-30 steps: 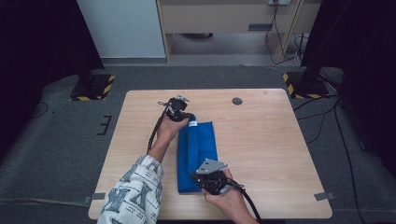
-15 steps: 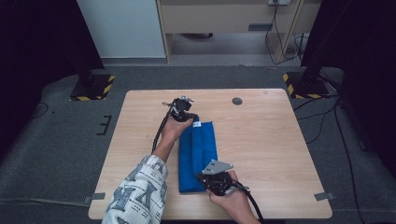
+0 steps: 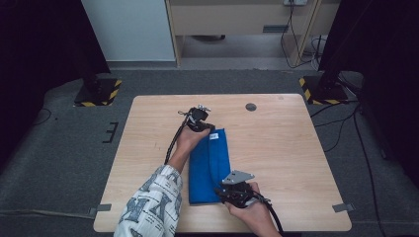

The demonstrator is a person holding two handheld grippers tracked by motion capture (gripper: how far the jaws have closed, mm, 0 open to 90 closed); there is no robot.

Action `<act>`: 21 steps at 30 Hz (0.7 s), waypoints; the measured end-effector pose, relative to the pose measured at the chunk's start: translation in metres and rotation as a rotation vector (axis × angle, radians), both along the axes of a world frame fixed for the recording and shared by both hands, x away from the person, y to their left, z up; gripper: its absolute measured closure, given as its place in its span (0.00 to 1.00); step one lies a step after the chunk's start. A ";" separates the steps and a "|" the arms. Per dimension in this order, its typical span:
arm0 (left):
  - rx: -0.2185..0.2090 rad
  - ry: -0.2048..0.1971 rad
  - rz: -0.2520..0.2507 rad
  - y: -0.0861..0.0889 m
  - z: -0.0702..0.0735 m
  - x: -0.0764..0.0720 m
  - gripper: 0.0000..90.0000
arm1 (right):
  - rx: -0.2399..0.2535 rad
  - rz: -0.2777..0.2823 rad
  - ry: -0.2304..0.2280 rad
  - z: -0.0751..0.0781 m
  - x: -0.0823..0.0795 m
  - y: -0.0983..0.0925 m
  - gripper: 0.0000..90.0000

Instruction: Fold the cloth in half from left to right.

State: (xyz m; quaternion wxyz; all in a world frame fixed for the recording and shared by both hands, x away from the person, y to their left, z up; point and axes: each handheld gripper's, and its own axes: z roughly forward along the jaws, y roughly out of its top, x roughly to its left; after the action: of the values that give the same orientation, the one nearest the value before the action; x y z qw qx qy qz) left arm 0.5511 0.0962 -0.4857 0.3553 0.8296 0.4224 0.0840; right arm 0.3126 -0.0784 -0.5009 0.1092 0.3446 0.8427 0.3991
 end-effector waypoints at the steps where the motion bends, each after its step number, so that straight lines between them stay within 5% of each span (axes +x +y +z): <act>1: 0.000 -0.003 0.006 -0.002 0.000 0.000 0.88 | 0.000 -0.006 0.006 0.000 0.000 -0.002 0.71; 10: -0.027 -0.009 0.008 -0.007 0.005 -0.004 0.80 | 0.001 -0.038 0.023 -0.001 0.001 -0.011 0.62; 21: -0.027 -0.068 0.003 0.002 0.024 -0.015 0.77 | 0.014 -0.079 0.028 0.003 0.005 -0.026 0.60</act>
State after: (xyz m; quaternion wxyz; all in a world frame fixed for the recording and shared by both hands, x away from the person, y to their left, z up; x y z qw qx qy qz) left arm 0.5364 0.0980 -0.4615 0.3807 0.8207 0.4124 0.1069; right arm 0.3177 -0.1045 -0.4981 0.1105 0.3840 0.8270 0.3955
